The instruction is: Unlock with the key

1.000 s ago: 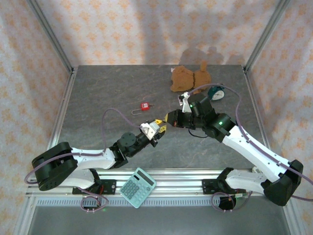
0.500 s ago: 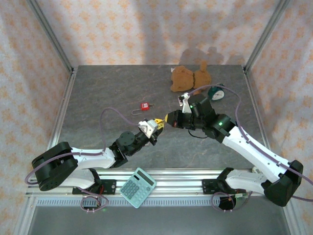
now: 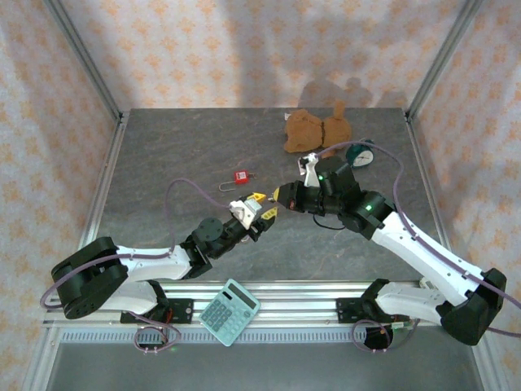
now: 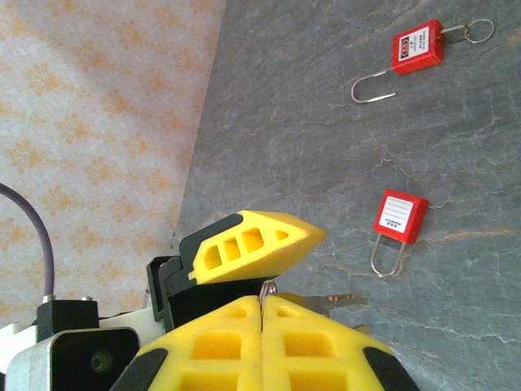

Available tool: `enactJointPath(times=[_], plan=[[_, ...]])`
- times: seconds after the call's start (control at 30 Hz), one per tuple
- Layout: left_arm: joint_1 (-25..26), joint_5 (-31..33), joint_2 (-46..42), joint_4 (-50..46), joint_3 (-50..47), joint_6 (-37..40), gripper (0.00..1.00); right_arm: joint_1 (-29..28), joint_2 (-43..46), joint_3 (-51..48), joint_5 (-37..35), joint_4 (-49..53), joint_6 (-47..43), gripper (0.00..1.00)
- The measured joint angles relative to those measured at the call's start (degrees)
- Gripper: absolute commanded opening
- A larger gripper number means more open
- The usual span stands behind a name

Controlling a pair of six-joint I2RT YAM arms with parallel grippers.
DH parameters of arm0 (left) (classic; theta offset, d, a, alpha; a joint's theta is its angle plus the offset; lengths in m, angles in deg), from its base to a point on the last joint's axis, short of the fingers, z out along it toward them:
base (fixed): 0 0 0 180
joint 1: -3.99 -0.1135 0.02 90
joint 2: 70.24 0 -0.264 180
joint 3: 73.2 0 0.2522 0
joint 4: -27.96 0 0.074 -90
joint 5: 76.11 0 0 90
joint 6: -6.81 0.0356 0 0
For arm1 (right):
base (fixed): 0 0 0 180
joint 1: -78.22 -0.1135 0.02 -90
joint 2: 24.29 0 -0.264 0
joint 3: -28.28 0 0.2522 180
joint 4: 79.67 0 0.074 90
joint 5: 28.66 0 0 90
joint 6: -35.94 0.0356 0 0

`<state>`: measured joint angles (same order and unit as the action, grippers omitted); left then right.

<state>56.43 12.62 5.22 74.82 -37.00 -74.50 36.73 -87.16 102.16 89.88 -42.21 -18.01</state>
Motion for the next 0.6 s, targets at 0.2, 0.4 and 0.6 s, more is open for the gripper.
enactJointPath(times=[0.2,0.4,0.6], plan=[[0.0,0.13,0.81,0.85,0.0,0.13,0.55,0.0,0.48,-1.62,0.74,-2.38,2.01,0.0],[0.0,0.02,3.5,2.27,0.0,-0.37,0.49,0.0,0.9,-3.74,2.01,-5.07,4.57,0.0],[0.0,0.09,5.38,4.68,0.0,-1.36,0.42,0.0,0.92,-4.0,2.36,-6.67,5.57,0.0]])
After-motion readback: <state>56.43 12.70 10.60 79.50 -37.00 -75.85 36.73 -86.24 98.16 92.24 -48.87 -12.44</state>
